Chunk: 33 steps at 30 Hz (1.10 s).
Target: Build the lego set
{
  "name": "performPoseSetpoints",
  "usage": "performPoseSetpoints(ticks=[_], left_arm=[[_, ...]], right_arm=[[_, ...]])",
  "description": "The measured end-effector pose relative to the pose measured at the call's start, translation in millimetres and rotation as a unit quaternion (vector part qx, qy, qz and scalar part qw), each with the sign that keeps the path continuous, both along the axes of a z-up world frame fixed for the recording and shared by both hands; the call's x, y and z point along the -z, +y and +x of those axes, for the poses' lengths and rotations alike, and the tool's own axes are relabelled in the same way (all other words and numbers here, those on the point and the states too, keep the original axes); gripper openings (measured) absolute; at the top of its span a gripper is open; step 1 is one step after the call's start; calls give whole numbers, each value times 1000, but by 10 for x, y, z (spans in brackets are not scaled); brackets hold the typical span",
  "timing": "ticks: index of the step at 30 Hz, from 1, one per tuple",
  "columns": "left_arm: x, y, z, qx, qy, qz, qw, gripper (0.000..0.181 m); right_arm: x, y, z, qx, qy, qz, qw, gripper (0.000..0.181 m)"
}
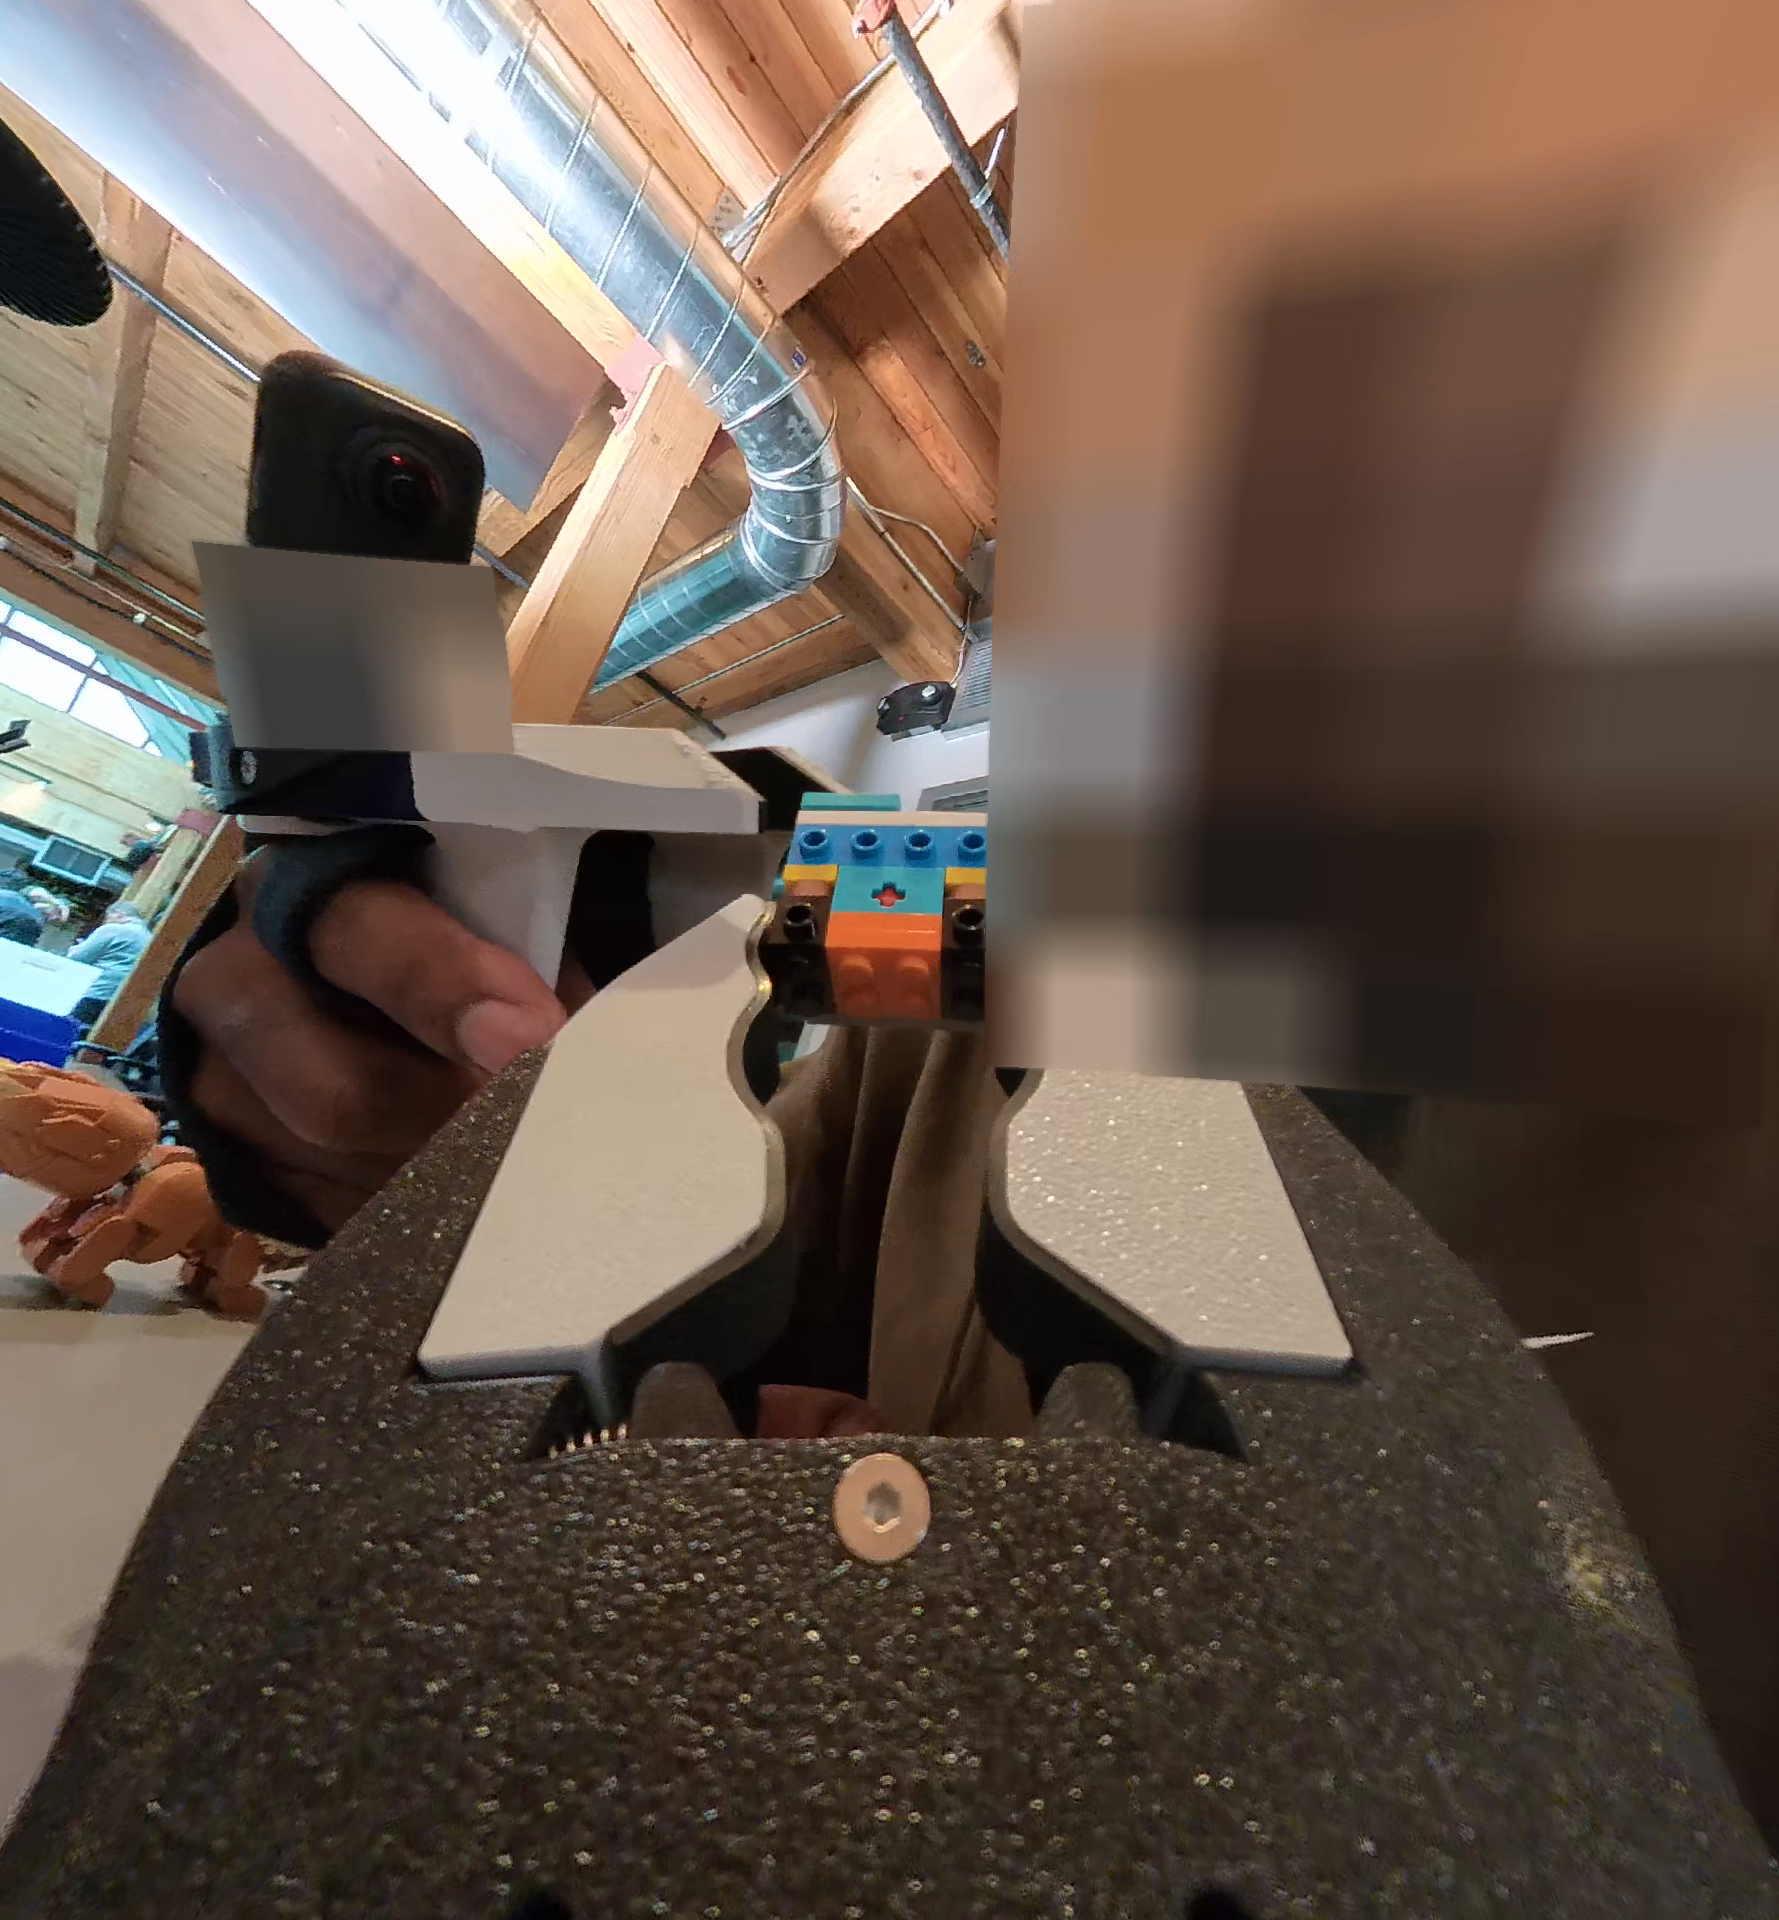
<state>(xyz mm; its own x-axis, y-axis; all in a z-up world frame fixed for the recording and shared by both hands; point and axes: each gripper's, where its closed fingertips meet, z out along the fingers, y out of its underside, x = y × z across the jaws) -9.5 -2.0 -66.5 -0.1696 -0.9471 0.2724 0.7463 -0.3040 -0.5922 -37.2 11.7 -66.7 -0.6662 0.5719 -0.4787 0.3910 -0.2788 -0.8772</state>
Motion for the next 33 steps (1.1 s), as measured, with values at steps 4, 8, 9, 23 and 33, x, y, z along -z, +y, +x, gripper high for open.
performPoseSetpoints(ticks=[4, 8, 9, 23, 33], left_arm=[[28, 20, 33, -24, 32, 2, 999, 39], [72, 16, 94, -41, 82, 11, 996, 39], [84, 18, 104, -45, 92, 11, 995, 39], [242, 28, 188, -19, 169, -5, 985, 38], [290, 29, 214, 0, 179, -15, 984, 38]], right_arm=[[11, 0, 51, 1, -1, 21, 1000, 16], [44, -23, 124, -16, -10, 39, 999, 14], [55, -26, 140, -21, -13, 43, 999, 13], [250, -4, 243, -54, -43, 35, 997, 11], [296, 1, 256, -64, -51, 27, 996, 12]])
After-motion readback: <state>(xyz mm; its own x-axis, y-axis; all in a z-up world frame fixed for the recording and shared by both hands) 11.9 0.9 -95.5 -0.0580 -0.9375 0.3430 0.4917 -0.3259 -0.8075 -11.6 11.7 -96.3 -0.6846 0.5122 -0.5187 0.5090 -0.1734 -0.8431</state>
